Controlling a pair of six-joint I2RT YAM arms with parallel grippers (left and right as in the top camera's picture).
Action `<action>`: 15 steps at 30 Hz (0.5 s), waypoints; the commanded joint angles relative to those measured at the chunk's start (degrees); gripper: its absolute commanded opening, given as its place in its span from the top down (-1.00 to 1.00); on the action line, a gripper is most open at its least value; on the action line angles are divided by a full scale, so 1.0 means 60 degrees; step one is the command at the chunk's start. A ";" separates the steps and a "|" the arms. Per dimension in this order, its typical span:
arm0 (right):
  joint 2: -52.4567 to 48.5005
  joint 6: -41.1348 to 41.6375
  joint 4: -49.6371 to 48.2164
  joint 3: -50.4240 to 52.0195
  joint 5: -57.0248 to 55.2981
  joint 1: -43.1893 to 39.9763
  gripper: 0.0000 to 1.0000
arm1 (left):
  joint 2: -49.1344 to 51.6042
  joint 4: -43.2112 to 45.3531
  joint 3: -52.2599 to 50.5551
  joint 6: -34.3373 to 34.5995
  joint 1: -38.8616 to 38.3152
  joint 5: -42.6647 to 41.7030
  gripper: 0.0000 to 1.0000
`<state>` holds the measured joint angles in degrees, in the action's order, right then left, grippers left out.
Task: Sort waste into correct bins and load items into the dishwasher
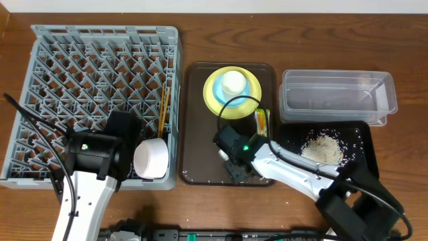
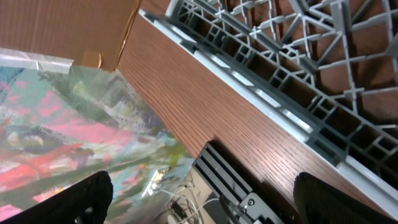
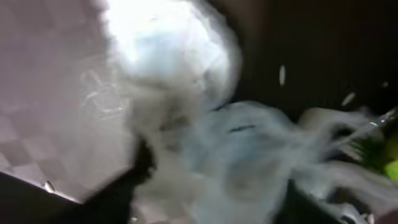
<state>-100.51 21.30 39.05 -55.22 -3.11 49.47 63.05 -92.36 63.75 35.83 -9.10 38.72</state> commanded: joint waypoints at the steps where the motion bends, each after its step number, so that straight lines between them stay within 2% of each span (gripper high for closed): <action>1: -0.0543 0.0157 0.0255 0.0131 -0.0135 0.0069 0.98 | -0.0025 -0.0703 0.0018 0.0076 0.0033 0.0033 -0.87; 5: -0.0146 0.0040 0.1377 -0.0765 0.0098 0.0069 0.98 | -0.0025 -0.0703 0.0018 0.0076 0.0033 0.0033 -0.87; 9: 0.1031 -0.0783 0.2761 -0.2364 0.0503 0.0069 0.98 | -0.0025 -0.0703 0.0018 0.0076 0.0033 0.0033 -0.87; 15: 0.2860 -0.1064 0.2554 -0.3034 0.0492 0.0044 0.98 | -0.0025 -0.0703 0.0018 0.0076 0.0033 0.0033 -0.87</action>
<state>-89.38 17.08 55.11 -71.92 -0.47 49.63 63.05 -92.36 63.72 35.83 -9.10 38.70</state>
